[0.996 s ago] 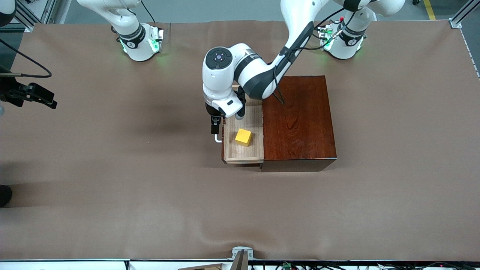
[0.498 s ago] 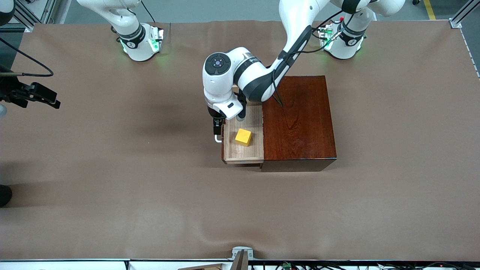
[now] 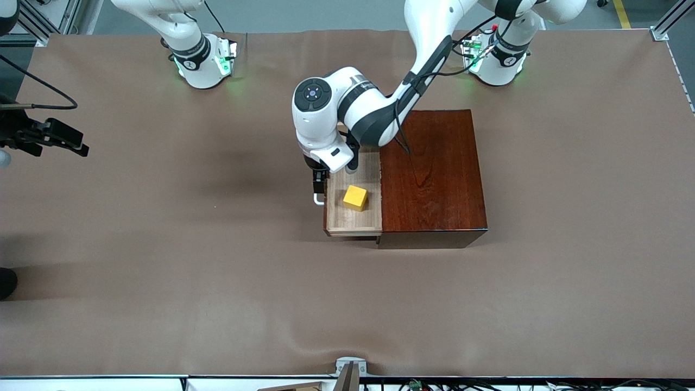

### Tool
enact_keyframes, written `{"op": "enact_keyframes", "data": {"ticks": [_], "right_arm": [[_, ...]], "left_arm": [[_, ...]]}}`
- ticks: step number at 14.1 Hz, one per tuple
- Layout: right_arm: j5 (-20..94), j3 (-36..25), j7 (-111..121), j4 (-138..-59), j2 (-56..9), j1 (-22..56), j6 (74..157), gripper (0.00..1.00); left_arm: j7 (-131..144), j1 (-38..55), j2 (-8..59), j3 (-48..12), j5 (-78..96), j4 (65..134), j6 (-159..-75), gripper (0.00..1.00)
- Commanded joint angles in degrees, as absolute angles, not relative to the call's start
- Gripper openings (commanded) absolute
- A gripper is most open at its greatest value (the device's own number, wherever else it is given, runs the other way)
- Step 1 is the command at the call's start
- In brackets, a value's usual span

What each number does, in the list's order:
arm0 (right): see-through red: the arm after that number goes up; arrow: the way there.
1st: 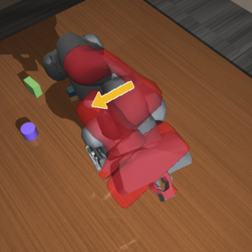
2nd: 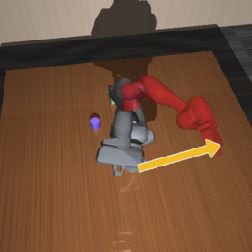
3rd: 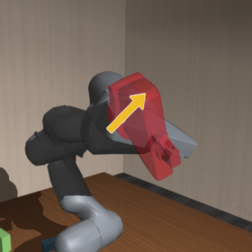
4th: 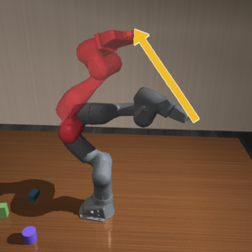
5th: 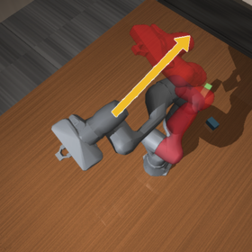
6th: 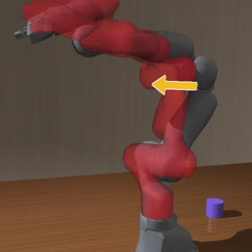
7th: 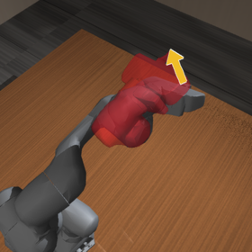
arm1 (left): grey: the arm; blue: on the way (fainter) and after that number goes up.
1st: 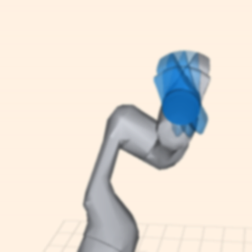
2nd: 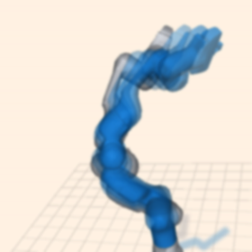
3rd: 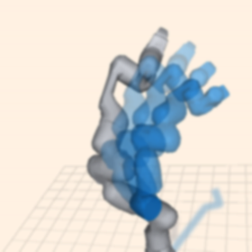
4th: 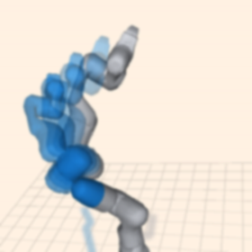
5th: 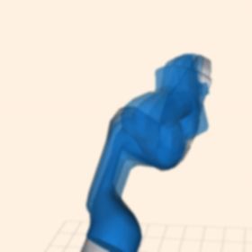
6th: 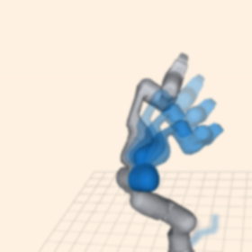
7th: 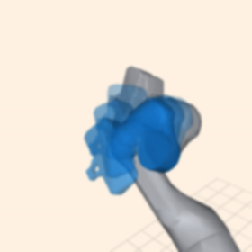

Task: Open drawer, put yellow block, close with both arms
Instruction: 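Push the drawer shut into the box with the left gripper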

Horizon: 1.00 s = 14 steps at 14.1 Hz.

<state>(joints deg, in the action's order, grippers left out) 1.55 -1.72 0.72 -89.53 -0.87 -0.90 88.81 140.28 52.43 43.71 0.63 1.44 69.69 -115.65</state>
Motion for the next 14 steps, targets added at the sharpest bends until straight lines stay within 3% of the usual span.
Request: {"op": "enact_keyframes", "data": {"ticks": [1,14], "right_arm": [[2.64,-0.88,1.85,-90.26,0.26,-2.46,89.21,1.00],[1.85,-0.70,1.85,-90.18,0.26,-2.02,89.65,1.00]], "left_arm": [[139.83,52.47,43.16,2.72,1.76,69.79,-109.78,1.00],[139.75,51.86,40.78,5.45,-3.08,70.40,-101.00,1.00]]}}
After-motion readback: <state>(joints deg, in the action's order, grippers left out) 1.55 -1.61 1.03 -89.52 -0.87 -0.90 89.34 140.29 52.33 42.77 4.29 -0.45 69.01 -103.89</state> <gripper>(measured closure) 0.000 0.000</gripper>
